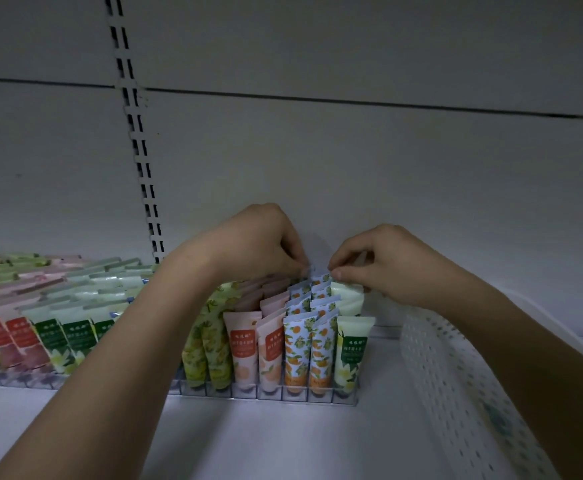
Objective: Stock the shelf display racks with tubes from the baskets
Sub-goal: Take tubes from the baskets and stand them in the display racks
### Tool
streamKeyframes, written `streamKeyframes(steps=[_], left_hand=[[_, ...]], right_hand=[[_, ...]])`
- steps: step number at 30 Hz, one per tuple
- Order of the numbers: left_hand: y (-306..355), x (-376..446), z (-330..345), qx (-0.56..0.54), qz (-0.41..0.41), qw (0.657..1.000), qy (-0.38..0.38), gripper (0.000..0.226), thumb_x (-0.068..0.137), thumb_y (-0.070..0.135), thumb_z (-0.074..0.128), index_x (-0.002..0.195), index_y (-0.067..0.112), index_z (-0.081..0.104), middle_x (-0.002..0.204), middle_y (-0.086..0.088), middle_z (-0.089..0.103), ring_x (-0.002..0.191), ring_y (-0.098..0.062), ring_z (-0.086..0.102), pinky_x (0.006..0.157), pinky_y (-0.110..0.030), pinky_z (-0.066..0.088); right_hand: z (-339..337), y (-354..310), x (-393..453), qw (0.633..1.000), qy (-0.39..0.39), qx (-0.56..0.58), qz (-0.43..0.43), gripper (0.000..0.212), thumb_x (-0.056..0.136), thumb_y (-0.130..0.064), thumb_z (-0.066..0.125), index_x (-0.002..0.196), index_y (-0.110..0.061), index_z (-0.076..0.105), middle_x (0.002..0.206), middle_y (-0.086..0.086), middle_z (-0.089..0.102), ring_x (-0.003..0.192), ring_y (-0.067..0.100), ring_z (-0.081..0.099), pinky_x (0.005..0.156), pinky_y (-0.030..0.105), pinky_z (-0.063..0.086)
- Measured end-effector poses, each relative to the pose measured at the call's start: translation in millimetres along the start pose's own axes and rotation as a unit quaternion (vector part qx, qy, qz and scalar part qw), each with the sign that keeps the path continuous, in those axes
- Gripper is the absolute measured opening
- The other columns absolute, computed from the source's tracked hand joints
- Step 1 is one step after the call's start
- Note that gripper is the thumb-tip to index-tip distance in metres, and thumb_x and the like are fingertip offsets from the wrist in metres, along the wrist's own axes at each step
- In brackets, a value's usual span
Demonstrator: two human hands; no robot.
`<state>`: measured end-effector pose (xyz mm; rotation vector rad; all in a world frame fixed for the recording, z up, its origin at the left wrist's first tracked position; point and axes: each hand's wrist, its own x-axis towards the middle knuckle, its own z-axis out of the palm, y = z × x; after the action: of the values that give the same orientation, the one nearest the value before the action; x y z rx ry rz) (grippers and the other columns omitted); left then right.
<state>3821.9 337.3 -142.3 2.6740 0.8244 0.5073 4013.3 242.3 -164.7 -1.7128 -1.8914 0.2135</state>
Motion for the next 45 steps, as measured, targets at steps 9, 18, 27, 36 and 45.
streamKeyframes(steps=[9, 18, 27, 36, 45], left_hand=[[2, 2, 10, -0.002, -0.006, 0.999, -0.040, 0.010, 0.076, 0.014, 0.078, 0.077, 0.024, 0.078, 0.052, 0.032, 0.059, 0.055, 0.015, 0.056, 0.052, -0.002, 0.038], [-2, 4, 11, -0.023, -0.005, 0.999, -0.036, 0.017, 0.075, 0.013, 0.080, 0.072, 0.029, 0.076, 0.056, 0.028, 0.063, 0.055, 0.010, 0.059, 0.051, -0.003, 0.038], [-3, 3, 9, -0.031, 0.001, 0.999, -0.038, 0.011, 0.075, 0.018, 0.081, 0.075, 0.029, 0.078, 0.060, 0.026, 0.066, 0.059, 0.009, 0.061, 0.053, -0.004, 0.040], [3, 3, 13, -0.032, 0.022, 0.999, -0.028, 0.006, 0.074, 0.021, 0.081, 0.076, 0.026, 0.078, 0.060, 0.025, 0.066, 0.060, 0.011, 0.060, 0.055, -0.003, 0.039], [5, 4, 15, -0.014, 0.027, 0.999, -0.023, 0.008, 0.078, 0.015, 0.076, 0.078, 0.023, 0.079, 0.050, 0.032, 0.058, 0.056, 0.015, 0.056, 0.054, -0.001, 0.037]], right_hand=[[9, 4, 0, 0.998, -0.037, 0.049, 0.029, 0.005, 0.080, -0.022, 0.079, 0.084, -0.024, 0.077, 0.067, -0.016, 0.070, 0.056, -0.003, 0.060, 0.051, 0.010, 0.043], [16, 1, 1, 0.998, -0.019, 0.040, 0.046, 0.007, 0.078, -0.024, 0.081, 0.077, -0.022, 0.074, 0.071, -0.006, 0.072, 0.068, 0.010, 0.068, 0.059, 0.021, 0.052], [2, 3, -3, 0.990, -0.075, 0.086, 0.087, 0.008, 0.083, -0.015, 0.077, 0.089, -0.019, 0.074, 0.075, -0.006, 0.074, 0.066, 0.015, 0.070, 0.053, 0.023, 0.055], [-5, 3, -5, 0.987, -0.078, 0.108, 0.092, 0.020, 0.083, 0.001, 0.073, 0.078, -0.018, 0.075, 0.068, 0.001, 0.073, 0.055, 0.011, 0.068, 0.056, 0.016, 0.052], [-2, 4, -4, 0.991, -0.058, 0.090, 0.074, 0.028, 0.080, 0.000, 0.075, 0.071, -0.027, 0.075, 0.069, 0.001, 0.074, 0.058, 0.011, 0.068, 0.058, 0.015, 0.052]])
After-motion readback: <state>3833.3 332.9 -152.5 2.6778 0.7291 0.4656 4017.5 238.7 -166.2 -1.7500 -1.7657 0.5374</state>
